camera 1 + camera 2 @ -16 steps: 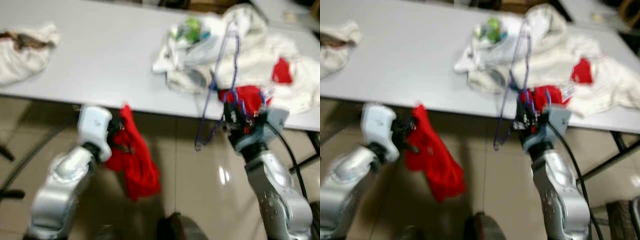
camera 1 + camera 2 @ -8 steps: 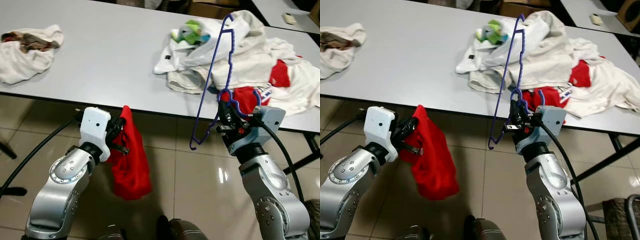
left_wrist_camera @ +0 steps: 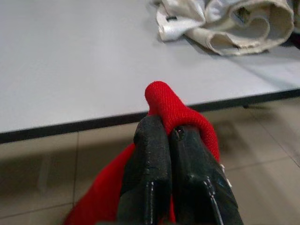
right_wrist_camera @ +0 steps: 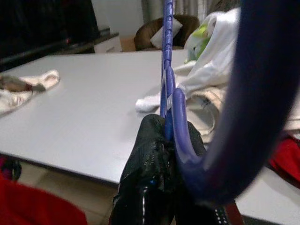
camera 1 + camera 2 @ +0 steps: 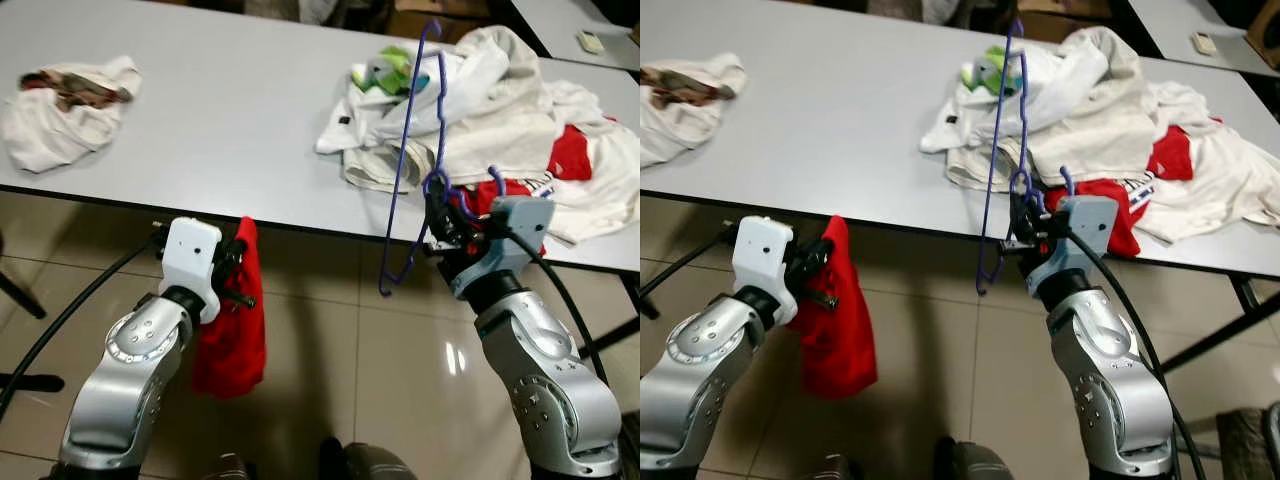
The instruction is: Hang hanger
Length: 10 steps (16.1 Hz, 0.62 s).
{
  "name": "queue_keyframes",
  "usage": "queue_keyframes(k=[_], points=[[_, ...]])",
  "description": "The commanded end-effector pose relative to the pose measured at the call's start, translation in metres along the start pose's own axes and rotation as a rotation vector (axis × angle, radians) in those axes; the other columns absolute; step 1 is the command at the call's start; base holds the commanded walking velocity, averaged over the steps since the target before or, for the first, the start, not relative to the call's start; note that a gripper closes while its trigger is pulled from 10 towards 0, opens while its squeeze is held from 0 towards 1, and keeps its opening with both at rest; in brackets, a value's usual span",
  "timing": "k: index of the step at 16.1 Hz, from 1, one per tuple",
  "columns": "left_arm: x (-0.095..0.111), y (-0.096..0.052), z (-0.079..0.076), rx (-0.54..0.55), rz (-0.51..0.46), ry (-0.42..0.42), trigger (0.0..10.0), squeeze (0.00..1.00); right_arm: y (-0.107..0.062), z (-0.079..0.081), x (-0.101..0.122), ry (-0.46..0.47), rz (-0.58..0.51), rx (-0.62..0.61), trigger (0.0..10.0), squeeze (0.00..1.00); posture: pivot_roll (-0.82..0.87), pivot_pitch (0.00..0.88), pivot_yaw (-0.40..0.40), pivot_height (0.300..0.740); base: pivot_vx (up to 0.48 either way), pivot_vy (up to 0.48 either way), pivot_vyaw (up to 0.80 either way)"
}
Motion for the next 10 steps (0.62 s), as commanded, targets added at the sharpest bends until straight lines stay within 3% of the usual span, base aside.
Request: queue_keyframes(k=[1,5,10], points=[[0.007,0.003,-0.003,-0.003,-0.042,0.005,10.0,0.00,0.000,-0.004,-0.006,-0.026,0.028,0.003,10.0,0.00,-0.10,0.015,-0.052,0.740,0.000,0.000,0.00],[0.006,0.010,-0.009,-0.016,-0.057,0.022,10.0,0.00,-0.005,-0.017,-0.018,-0.064,0.083,0.005,10.0,0.00,-0.09,0.000,-0.053,0.740,0.000,-0.187,0.00],[0.005,0.012,-0.005,-0.020,-0.059,0.054,10.0,0.00,-0.008,-0.014,-0.029,-0.052,0.111,0.014,10.0,0.00,-0.09,0.000,-0.041,0.740,0.000,-0.203,0.00]])
Point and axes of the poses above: a point about 5 cm out from each wrist's last joint towards the gripper, its own y axis pointing out of the wrist towards the gripper, its own x axis along the axis of the wrist's last joint, z = x × y, the point moved 3 cm from there along y, pointing out of the wrist towards the gripper
